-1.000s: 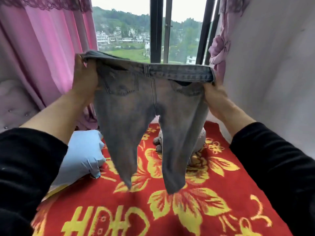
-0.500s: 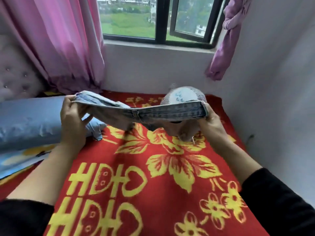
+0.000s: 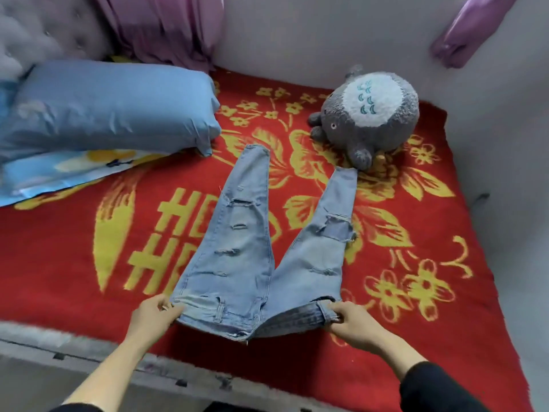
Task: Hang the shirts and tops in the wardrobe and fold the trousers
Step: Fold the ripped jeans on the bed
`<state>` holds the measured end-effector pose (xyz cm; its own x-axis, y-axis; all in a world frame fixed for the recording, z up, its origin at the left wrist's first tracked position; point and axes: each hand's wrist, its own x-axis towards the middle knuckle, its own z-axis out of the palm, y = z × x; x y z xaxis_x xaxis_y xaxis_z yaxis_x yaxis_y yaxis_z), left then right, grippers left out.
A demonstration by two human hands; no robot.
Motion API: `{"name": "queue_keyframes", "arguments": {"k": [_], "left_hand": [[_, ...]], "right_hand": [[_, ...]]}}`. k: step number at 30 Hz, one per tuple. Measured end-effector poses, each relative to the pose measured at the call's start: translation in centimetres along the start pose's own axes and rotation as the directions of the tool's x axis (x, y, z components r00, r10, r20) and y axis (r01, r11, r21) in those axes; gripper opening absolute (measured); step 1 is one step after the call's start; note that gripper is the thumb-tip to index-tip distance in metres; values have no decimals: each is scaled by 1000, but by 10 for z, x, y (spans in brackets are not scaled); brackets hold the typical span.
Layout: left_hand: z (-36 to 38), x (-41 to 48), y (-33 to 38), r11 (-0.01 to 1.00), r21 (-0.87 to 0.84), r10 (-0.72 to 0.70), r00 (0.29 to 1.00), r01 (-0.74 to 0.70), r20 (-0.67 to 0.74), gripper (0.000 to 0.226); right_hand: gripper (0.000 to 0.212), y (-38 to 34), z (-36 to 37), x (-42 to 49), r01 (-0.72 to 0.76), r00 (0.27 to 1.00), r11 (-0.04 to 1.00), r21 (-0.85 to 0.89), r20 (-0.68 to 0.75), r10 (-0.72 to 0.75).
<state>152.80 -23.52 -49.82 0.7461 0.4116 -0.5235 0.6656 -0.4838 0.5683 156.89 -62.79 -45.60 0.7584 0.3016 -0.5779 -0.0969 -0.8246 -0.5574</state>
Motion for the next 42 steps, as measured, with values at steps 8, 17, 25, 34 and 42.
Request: {"name": "queue_keyframes", "arguments": {"k": [8, 17, 25, 34, 42], "left_hand": [[23, -14, -79, 997, 80, -4, 996, 11, -90, 23], [71, 1, -156, 894, 395, -289, 946, 210, 149, 54], [172, -25, -99, 955, 291, -143, 948, 56, 285, 27], [327, -32, 17, 916, 285, 190, 930, -283, 314, 54], [406, 27, 61, 619, 569, 362, 840, -541, 405, 99]], "right_hand": [[26, 26, 89, -5, -153, 972, 985, -75, 170, 164], [34, 36, 200, 23, -273, 905, 951, -145, 298, 305], [34, 72, 176, 66, -301, 933, 944, -136, 163, 321], [18, 169, 92, 142, -334, 920, 935, 116, -176, 350], [17, 221, 22, 227, -258, 830, 752, 606, -260, 494]]}}
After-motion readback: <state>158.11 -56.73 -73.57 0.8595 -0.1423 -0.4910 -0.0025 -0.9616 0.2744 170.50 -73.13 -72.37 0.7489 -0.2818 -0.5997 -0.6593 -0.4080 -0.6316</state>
